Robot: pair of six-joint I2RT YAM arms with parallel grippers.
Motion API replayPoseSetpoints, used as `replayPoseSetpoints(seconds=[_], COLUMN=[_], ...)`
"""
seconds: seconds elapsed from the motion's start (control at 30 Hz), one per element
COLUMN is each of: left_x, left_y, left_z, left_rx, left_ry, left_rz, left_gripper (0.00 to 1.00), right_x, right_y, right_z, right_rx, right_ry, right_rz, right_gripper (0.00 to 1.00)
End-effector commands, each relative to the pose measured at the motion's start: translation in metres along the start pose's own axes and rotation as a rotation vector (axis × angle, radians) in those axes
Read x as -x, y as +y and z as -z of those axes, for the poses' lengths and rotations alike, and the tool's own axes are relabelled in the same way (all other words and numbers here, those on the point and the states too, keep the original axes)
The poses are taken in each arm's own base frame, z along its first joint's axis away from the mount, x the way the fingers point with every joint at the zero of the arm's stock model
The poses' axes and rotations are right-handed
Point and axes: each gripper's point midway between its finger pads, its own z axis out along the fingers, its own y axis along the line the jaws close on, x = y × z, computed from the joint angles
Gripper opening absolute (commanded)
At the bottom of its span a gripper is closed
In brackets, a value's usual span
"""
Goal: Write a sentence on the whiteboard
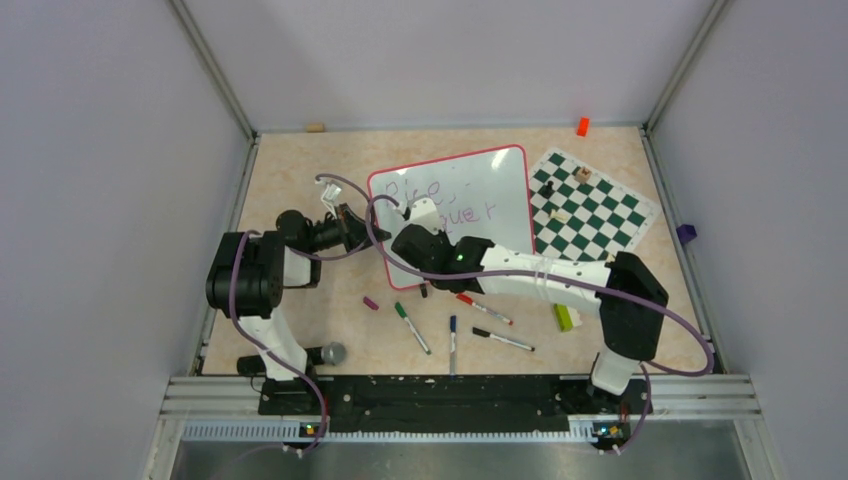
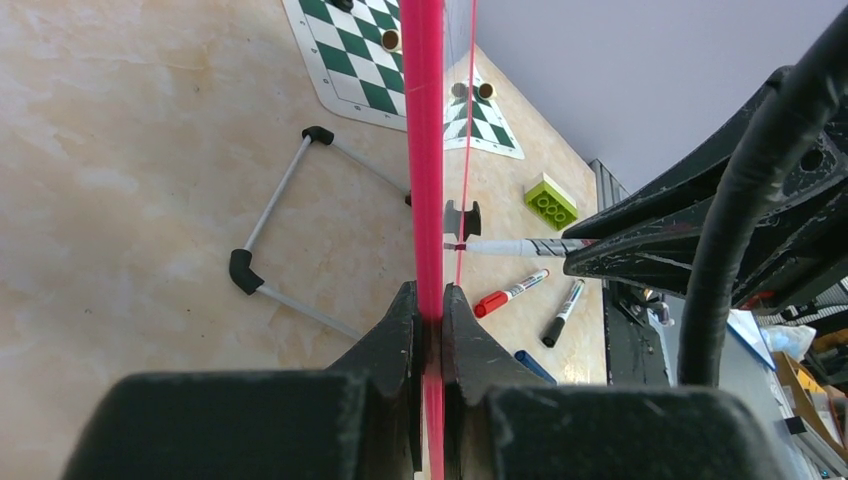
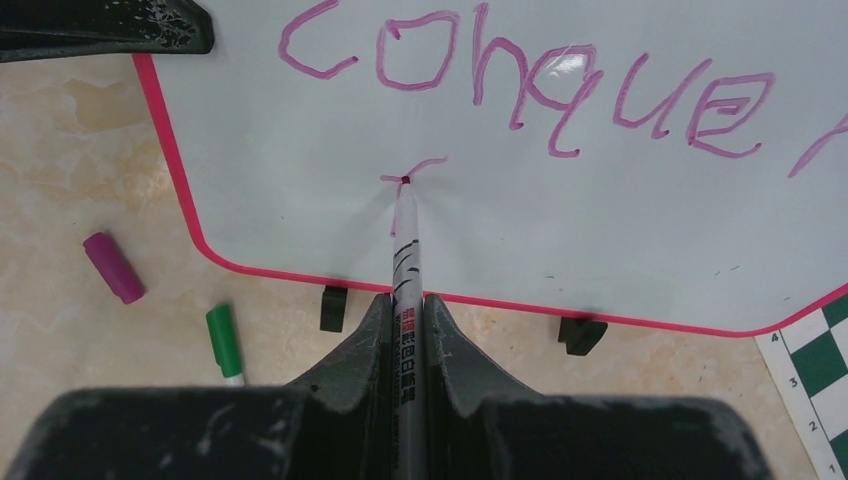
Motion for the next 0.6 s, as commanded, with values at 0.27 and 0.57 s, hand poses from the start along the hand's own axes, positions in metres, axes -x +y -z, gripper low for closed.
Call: replayPoseSetpoints(seconds=[0.27,0.57], left_x=[0.006,0.007], left_y=[-0.007,-0.008], left_z=[0.004,0.005], left_rx=[-0.061,-0.068], left_ry=[-0.006,-0.015], left_rz=[-0.131,-0.125], left_gripper=[0.0,0.0], right_x=[0.029,0.014], right_y=[-0.025,-0.034], right_z=[0.034,0.032], right_rx=[0.02,0.031], right_ry=[-0.078,-0.045], right_rz=[-0.079,-0.077], right_gripper=[0.0,0.0])
